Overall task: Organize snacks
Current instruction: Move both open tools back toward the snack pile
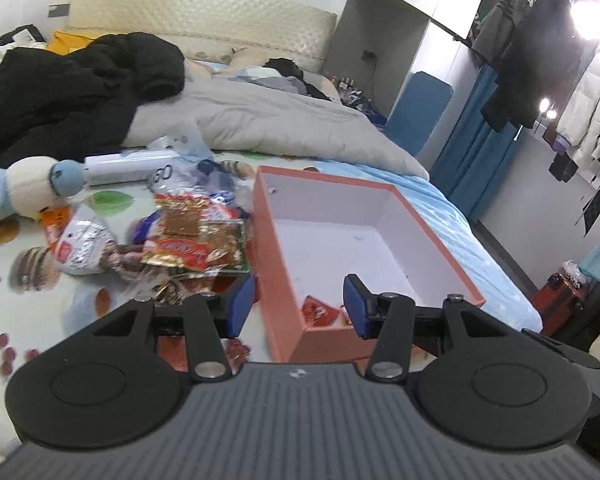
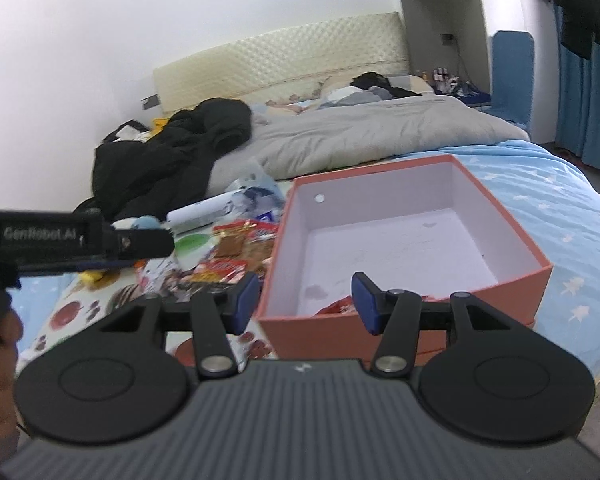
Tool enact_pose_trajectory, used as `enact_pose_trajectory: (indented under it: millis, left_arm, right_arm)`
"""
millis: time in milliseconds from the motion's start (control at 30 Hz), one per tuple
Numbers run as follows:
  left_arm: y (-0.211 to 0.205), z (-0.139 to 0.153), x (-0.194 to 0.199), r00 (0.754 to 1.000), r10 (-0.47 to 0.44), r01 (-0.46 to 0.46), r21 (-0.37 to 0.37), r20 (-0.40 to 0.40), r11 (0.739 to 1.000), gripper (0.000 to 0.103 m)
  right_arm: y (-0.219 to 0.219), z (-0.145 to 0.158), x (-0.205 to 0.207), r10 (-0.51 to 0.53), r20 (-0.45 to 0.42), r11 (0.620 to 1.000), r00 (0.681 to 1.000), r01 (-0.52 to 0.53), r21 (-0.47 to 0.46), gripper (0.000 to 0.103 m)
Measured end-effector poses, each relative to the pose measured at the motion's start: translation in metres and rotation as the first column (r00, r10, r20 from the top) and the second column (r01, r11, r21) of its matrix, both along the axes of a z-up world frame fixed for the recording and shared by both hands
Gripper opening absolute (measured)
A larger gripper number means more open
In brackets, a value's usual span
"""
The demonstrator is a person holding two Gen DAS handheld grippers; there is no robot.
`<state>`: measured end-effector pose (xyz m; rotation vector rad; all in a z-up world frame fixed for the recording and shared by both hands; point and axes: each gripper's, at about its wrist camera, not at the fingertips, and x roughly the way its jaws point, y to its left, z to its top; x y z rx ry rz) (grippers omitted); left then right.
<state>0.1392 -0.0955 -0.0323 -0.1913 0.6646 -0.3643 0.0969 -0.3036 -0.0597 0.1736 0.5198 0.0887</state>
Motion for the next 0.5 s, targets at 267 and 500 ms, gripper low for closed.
enact_pose_trajectory:
  millis: [267, 500]
  left_arm:
    - [0.035, -0.011, -0.038, 0.998, 0.060, -0.060, -0.015, -0.026, 0.998, 0.055]
    - [0.062, -0.024, -0.069, 0.992, 0.123, -0.123, -0.010, -0.035, 0.992, 0.055]
  right_arm:
    - [0.031, 0.005, -0.026, 0.082, 0.009, 0.997, 0.997, -0.082, -0.006, 0.054]
    - [0.056, 0.000, -0.043, 0.142, -0.001, 0.990, 0.990, -0.142, 0.000, 0.054]
